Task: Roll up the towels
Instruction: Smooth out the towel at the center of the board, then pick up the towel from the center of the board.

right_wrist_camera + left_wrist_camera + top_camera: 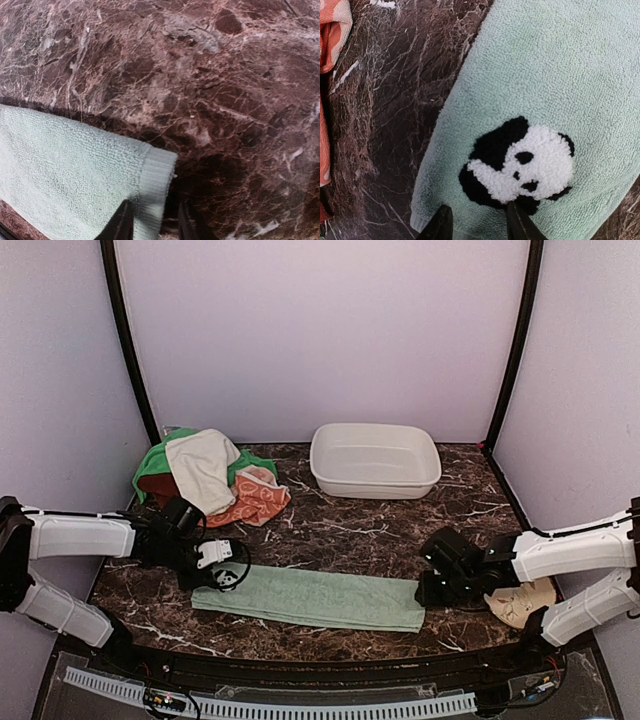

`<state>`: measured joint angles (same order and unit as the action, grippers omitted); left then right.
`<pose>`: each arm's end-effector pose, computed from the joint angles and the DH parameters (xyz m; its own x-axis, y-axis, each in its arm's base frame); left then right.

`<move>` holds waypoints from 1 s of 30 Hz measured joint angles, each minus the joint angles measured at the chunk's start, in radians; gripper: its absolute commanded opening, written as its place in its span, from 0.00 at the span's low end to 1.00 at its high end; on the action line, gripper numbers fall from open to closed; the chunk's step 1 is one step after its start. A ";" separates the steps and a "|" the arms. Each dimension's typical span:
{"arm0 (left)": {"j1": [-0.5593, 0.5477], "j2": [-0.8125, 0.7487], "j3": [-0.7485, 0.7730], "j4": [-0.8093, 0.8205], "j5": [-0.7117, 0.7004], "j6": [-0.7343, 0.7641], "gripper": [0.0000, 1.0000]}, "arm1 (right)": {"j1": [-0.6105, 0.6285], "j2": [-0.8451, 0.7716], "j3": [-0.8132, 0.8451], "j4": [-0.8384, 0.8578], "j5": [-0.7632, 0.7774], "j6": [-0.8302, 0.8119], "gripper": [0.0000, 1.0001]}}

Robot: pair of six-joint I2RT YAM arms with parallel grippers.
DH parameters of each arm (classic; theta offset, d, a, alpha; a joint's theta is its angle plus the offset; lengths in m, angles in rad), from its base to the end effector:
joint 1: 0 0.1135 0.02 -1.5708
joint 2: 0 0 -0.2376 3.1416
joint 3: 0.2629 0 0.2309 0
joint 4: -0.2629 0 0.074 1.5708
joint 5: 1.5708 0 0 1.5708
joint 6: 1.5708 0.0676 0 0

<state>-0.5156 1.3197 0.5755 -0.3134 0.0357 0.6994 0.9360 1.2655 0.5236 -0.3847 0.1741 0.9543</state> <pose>0.2034 -0.1180 0.1134 -0.2529 0.8828 -0.3957 0.8767 0.3822 0.2923 0.1363 0.1653 0.1068 -0.9206 0.1051 -0.3761 0.0039 0.9655 0.2602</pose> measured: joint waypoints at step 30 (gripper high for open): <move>0.000 -0.019 0.002 -0.087 0.049 0.018 0.44 | -0.053 0.078 0.050 0.036 -0.055 -0.122 0.29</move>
<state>-0.5152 1.3010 0.5770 -0.4007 0.0845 0.7170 0.8833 1.3437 0.5739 -0.3485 0.1188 0.8318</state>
